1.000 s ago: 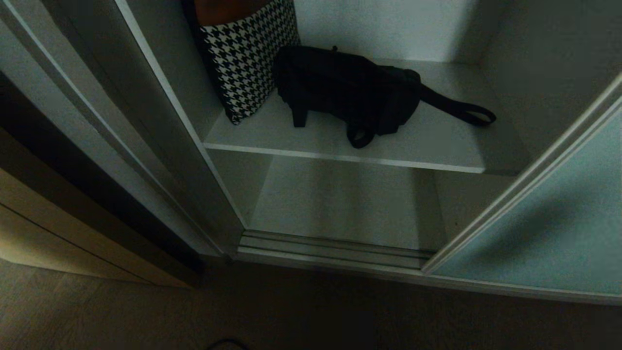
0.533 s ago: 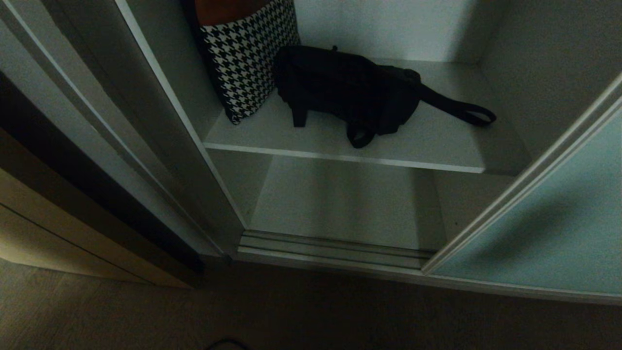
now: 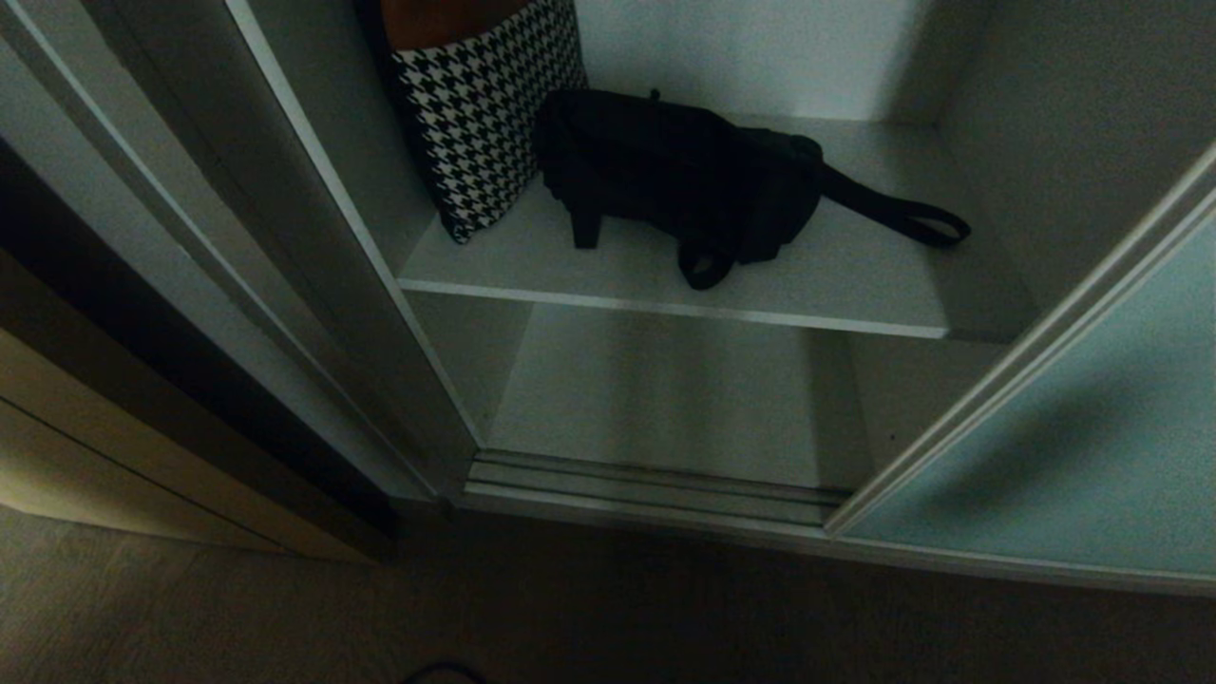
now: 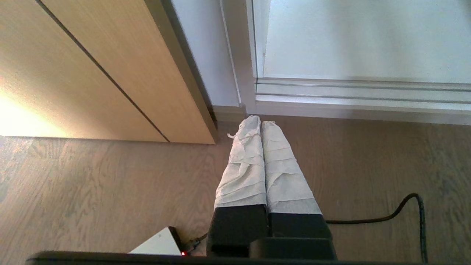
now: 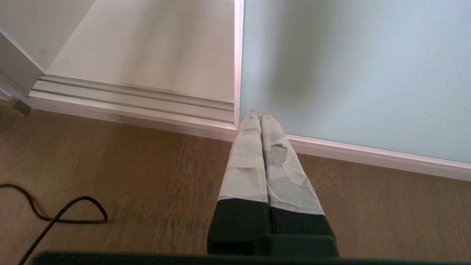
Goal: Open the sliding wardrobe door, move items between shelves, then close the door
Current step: Close the door
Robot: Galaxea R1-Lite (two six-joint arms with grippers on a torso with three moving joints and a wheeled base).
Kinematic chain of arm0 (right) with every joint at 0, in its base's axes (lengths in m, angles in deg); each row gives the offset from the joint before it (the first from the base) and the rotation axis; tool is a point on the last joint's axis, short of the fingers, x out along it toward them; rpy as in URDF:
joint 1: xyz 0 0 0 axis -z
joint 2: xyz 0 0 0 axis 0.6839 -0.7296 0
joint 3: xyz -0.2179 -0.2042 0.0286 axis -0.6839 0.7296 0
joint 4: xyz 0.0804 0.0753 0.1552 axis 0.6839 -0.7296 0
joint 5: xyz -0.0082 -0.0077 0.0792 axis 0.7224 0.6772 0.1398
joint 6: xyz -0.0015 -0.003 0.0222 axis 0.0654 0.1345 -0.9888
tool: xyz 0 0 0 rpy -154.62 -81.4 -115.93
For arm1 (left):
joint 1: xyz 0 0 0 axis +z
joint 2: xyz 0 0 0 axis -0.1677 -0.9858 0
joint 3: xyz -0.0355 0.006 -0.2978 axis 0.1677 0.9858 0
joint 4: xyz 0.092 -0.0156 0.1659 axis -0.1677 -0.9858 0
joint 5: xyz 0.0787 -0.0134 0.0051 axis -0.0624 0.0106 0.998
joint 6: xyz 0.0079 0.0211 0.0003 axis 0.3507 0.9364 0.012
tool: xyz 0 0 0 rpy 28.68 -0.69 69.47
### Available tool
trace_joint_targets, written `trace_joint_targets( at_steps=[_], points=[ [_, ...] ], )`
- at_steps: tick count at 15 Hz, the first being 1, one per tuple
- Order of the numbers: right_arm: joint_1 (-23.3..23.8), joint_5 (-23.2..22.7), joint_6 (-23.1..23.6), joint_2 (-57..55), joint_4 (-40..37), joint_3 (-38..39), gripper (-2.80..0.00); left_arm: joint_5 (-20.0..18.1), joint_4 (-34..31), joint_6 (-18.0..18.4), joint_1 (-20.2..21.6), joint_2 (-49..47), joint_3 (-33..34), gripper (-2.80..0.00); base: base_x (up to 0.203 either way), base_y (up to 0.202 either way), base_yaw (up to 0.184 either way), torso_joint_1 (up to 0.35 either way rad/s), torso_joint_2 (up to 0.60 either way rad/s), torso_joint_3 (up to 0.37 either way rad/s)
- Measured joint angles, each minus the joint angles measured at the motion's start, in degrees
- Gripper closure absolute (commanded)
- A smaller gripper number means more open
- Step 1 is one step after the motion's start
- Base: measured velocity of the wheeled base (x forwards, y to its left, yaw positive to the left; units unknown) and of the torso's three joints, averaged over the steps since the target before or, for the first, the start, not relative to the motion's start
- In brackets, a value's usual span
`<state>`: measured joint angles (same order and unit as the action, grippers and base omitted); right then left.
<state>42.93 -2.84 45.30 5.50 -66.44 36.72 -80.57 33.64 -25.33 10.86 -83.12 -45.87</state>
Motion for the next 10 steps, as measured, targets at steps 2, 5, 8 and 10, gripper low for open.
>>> trace_joint_targets(
  at_steps=[2, 5, 8, 10],
  points=[
    [0.0, 0.05, -0.13, 0.0, 0.0, 0.0, 0.0, -0.06, 0.01, -0.38, -0.02, 0.0, 0.0, 0.0, 0.0, 0.0, 0.0, 0.0, 0.0, 0.0],
    [0.0, 0.02, -0.15, 0.0, 0.0, 0.0, 0.0, -0.09, 0.02, -0.77, -0.05, 0.0, 0.0, 0.0, 0.0, 0.0, 0.0, 0.0, 0.0, 0.0],
    [0.0, 0.04, -0.16, 0.0, 0.0, -0.01, 0.0, 0.18, 0.0, -1.05, -0.05, 0.0, 0.01, 0.0, 0.0, 0.0, 0.0, 0.0, 0.0, 0.0],
    [0.0, 0.0, -0.17, 0.0, 0.0, -0.02, 0.0, 0.18, 0.07, -1.75, -0.05, 0.0, 0.02, 0.0, 0.0, 0.0, 0.0, 0.0, 0.0, 0.0]
  ],
)
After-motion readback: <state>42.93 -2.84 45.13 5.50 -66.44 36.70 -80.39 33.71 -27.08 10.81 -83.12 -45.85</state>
